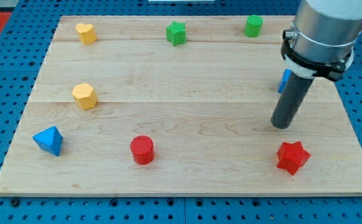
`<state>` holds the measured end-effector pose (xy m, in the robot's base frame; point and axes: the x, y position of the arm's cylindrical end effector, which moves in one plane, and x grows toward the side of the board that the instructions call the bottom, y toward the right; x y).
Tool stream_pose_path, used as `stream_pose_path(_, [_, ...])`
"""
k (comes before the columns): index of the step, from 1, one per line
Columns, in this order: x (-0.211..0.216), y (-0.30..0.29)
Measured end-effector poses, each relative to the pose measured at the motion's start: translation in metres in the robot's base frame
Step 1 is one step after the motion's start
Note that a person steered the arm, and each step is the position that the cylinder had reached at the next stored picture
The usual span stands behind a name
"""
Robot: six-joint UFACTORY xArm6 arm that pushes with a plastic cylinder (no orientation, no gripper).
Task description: Push the red star into the red circle
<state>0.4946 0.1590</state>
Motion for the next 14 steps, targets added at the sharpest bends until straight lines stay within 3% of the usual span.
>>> stream_pose_path(1, [-0.010,-0.018])
stream_pose_path(2, [-0.004,0.040])
stream_pose_path(3, [0.031,0.071])
stream_pose_path(4, [0.055,0.050])
stream_pose_path(5, [0.055,-0.011])
stream_pose_path(6, [0.055,-0.030])
stream_pose_path(9, [0.057,0.012])
stream_pose_path(12, [0.087,0.024])
stream_pose_path(13, [0.081,-0.042])
stream_pose_path(14, [0.046,-0.128])
